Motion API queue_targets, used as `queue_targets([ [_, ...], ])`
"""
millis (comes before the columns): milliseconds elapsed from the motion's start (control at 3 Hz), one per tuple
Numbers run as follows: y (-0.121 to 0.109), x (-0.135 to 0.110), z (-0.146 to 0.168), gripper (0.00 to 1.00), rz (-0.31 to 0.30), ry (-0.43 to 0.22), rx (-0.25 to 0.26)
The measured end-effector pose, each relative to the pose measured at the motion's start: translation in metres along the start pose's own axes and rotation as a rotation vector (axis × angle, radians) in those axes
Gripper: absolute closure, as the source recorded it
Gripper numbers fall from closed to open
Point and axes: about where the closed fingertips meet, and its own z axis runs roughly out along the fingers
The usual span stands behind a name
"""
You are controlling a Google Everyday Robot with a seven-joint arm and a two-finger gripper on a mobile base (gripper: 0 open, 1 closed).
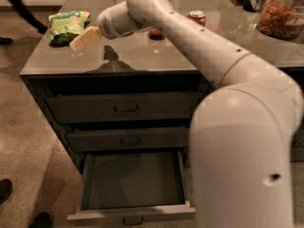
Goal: Place green rice chip bag into bottom drawer
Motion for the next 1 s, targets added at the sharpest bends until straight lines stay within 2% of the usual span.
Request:
queue_targets([
  [333,-0.015,-0.004,0.035,0.0,0.026,-0.046,0.049],
  [667,-0.021,-0.021,0.067,0.0,0.041,-0.074,0.107],
  [1000,-0.018,-0.019,0.074,0.0,0.048,-0.077,0.088],
])
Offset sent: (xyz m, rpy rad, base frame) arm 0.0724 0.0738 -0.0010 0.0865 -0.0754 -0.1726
